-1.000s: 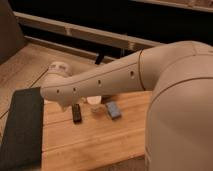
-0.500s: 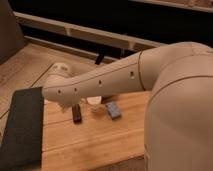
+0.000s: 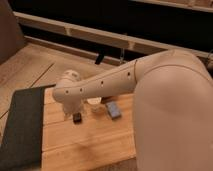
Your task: Push the eraser across the table
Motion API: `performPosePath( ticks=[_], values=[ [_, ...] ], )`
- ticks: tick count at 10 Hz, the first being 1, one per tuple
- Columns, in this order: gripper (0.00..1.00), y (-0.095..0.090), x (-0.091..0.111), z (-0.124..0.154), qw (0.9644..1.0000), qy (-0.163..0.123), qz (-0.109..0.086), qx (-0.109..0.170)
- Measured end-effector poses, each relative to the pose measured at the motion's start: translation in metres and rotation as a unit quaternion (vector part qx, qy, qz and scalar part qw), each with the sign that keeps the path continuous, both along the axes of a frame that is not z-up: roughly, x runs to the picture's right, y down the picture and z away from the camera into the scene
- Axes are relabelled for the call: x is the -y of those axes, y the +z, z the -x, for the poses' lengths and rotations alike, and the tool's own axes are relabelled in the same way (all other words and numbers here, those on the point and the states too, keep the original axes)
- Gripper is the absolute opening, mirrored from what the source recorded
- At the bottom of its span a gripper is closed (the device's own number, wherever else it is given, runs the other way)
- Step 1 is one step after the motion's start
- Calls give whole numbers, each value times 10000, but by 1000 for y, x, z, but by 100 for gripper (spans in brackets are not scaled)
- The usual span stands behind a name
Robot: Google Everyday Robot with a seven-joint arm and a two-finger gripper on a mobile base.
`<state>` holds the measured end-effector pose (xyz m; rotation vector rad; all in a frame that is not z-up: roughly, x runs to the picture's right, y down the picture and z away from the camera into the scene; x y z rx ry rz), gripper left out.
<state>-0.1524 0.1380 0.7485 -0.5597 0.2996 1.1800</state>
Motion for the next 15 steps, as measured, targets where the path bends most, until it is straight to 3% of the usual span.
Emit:
performPosePath(
  ticks=[3, 9, 15],
  values=[
    [65, 27, -8, -5, 9997, -88, 226, -98],
    [65, 84, 2, 34, 9978, -227, 195, 597],
    [65, 131, 4, 28, 9959, -199, 398, 789]
  ],
)
